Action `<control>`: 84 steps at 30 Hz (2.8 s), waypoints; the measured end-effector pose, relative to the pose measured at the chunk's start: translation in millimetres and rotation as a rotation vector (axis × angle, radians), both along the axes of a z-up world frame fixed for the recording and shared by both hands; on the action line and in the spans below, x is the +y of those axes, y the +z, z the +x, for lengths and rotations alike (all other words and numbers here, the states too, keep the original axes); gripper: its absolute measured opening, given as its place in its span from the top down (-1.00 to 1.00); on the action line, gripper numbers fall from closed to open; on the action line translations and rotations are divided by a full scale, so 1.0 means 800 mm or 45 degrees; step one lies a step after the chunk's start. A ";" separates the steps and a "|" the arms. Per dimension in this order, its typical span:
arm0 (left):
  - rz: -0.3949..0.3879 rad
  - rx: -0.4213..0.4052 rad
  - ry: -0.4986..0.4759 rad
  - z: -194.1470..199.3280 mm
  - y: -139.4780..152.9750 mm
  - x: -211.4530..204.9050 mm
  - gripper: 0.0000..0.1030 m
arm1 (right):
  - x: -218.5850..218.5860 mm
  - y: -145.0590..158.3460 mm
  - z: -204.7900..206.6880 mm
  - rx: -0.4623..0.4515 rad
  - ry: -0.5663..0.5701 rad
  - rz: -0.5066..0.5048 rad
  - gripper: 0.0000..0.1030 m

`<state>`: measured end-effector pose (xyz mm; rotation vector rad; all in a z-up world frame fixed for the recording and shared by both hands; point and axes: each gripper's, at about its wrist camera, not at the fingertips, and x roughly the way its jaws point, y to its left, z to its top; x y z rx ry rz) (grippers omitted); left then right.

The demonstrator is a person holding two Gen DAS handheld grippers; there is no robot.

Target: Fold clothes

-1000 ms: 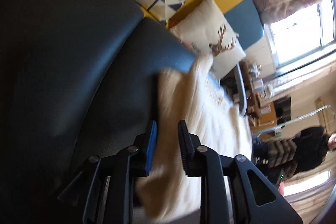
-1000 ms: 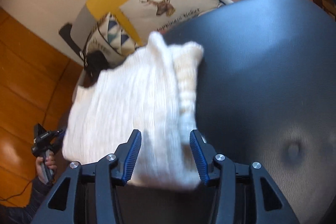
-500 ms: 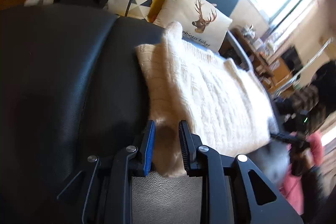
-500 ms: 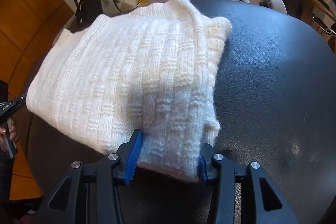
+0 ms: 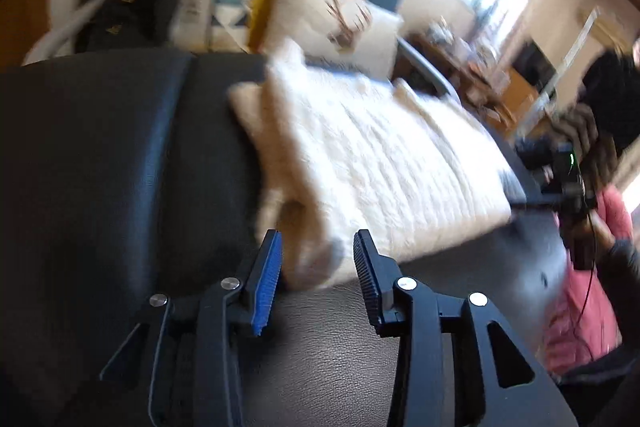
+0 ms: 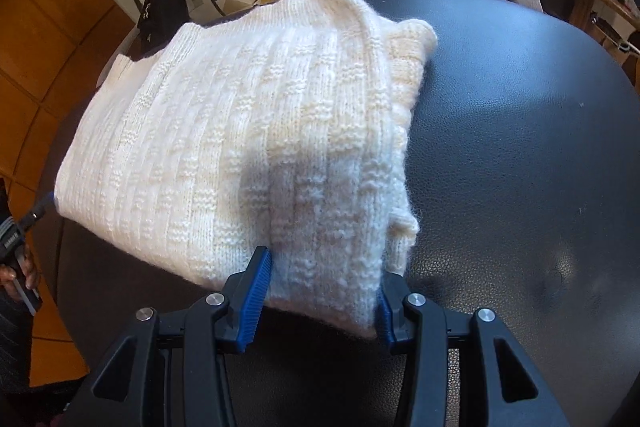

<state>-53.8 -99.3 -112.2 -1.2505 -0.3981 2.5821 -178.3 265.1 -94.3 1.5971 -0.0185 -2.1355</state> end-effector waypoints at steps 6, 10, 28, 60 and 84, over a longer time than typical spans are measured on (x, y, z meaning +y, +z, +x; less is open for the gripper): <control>0.039 -0.080 -0.058 -0.028 -0.021 0.003 0.23 | -0.002 -0.001 -0.001 0.013 0.017 0.045 0.14; 0.120 -0.053 -0.104 0.000 -0.016 -0.006 0.82 | 0.001 0.010 0.005 0.007 0.078 0.030 0.49; 0.133 -0.080 -0.042 0.014 -0.012 -0.002 0.75 | 0.058 -0.007 0.009 -0.079 -0.009 -0.149 0.30; 0.015 -0.123 0.025 0.041 -0.003 -0.013 0.83 | 0.013 0.006 0.039 -0.017 0.154 -0.408 0.89; 0.173 -0.143 0.122 0.072 -0.014 -0.044 0.61 | 0.024 0.045 0.075 0.275 -0.076 0.132 0.45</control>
